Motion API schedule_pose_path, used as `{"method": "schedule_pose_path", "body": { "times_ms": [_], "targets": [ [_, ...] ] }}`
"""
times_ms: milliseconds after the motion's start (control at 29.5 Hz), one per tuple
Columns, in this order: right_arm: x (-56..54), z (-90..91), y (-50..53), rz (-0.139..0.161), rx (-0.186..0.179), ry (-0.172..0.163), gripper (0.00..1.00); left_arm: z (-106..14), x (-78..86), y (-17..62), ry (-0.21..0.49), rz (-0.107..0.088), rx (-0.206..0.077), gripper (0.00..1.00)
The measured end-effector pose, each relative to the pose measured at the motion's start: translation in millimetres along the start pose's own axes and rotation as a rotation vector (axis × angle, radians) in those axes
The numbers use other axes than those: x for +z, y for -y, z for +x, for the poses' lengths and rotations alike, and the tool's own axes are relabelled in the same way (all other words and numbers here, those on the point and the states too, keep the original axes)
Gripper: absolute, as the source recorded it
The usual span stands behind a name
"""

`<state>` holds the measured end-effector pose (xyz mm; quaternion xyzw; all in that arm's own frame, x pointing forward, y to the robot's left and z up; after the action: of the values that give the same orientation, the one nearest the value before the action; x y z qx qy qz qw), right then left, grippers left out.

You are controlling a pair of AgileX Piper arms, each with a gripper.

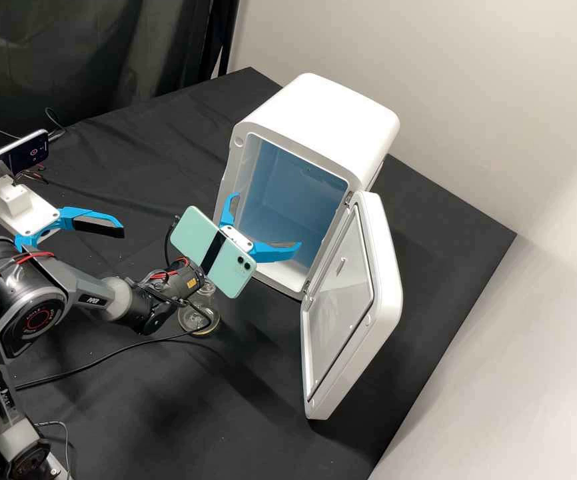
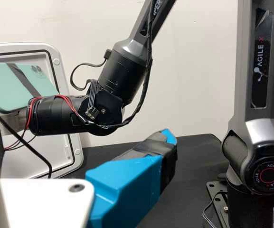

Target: Place the flask in the incubator

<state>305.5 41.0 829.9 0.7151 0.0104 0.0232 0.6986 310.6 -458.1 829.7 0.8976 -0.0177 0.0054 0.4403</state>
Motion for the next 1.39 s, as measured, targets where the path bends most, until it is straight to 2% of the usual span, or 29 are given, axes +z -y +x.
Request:
{"method": "schedule_pose_path", "body": {
  "times_ms": [441, 475, 577, 611, 712, 916, 1086, 1187, 1391],
  "targets": [
    [0.0, 0.0, 0.0, 0.000, 0.000, 0.000, 1.00, 0.0, 0.2, 0.0, 0.002, -0.003, 0.000, 1.00],
    [0.0, 0.0, 0.0, 0.000, 0.000, 0.000, 1.00, 0.0, 0.2, 0.0, 0.008, -0.012, -0.001, 1.00],
    [0.0, 0.0, 0.0, 0.000, 0.000, 0.000, 1.00, -0.1, 0.0, 0.3, 0.034, -0.053, -0.009, 1.00],
    [0.0, 0.0, 0.0, 0.000, 0.000, 0.000, 1.00, -0.2, 0.0, 1.0, 0.052, -0.076, -0.019, 1.00],
    [0.0, 0.0, 0.0, 0.000, 0.000, 0.000, 1.00, -0.5, -2.3, 1.5, 0.063, -0.105, -0.031, 1.00],
    [0.0, 0.0, 0.0, 0.000, 0.000, 0.000, 1.00, -0.1, -8.8, 0.8, 0.041, -0.104, -0.034, 1.00],
    [0.0, 0.0, 0.0, 0.000, 0.000, 0.000, 1.00, 0.4, -15.4, 0.0, 0.018, -0.121, -0.038, 1.00],
    [0.0, 0.0, 0.0, 0.000, 0.000, 0.000, 1.00, 0.3, -17.3, 0.1, 0.009, -0.123, -0.041, 1.00],
    [0.0, 0.0, 0.0, 0.000, 0.000, 0.000, 1.00, 1.9, -27.1, -1.8, -0.024, -0.119, -0.033, 1.00]
  ]
}}
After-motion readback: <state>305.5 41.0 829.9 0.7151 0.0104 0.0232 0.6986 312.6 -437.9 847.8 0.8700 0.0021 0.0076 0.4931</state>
